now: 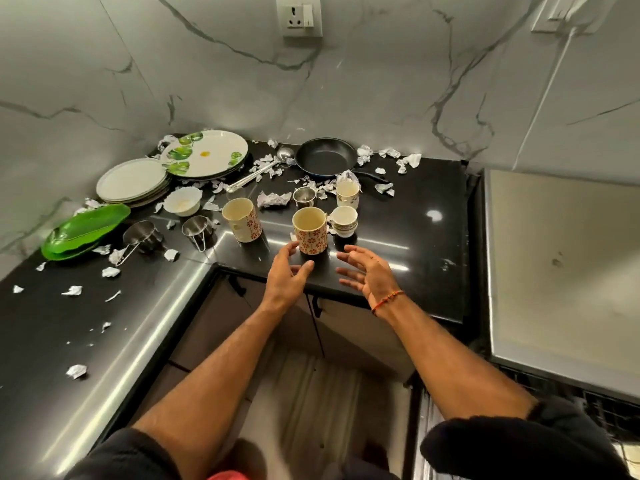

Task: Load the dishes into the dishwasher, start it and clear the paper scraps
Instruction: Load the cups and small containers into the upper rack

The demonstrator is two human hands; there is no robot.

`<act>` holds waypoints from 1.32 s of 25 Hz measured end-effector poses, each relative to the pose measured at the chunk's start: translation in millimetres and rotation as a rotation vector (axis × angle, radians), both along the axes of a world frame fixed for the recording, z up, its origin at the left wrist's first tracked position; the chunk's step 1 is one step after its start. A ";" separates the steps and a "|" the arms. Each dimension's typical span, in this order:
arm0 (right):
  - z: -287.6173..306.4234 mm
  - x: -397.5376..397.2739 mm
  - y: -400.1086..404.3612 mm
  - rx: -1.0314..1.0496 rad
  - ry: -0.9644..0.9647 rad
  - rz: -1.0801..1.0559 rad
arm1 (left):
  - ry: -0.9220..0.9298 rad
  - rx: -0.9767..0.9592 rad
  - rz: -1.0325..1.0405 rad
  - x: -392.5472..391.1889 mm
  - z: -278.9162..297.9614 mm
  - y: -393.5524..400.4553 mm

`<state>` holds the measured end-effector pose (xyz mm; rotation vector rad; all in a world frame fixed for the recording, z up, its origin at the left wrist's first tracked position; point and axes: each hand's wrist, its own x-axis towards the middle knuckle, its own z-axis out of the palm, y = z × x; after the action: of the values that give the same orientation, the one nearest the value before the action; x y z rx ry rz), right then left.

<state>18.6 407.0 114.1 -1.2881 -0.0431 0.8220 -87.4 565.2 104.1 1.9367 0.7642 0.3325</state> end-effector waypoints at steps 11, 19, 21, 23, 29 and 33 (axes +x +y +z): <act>-13.0 55.9 15.1 -0.132 -0.067 0.011 | 0.015 0.116 0.022 115.6 -30.3 61.4; -21.4 9.1 -17.9 -0.273 -0.529 0.048 | -0.048 -0.390 -0.273 96.6 -2.6 8.3; -26.5 -11.7 -33.8 -0.349 -0.620 -0.100 | 0.129 -0.626 -0.331 104.5 2.3 -16.3; -26.8 -32.3 -53.7 -0.373 -0.637 -0.240 | 0.327 -0.818 -0.404 113.0 0.6 -42.7; -31.5 -95.1 -124.4 -0.708 -0.821 -0.619 | 0.681 -0.842 -0.806 105.3 -11.4 -148.9; -48.0 -133.7 -190.4 -0.812 -0.707 -0.805 | 0.894 -0.831 -0.947 86.1 -19.3 -228.1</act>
<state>-115.2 216.6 66.1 -2.0929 0.2581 -0.3945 -1.3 337.2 84.8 1.3452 0.3146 -1.2924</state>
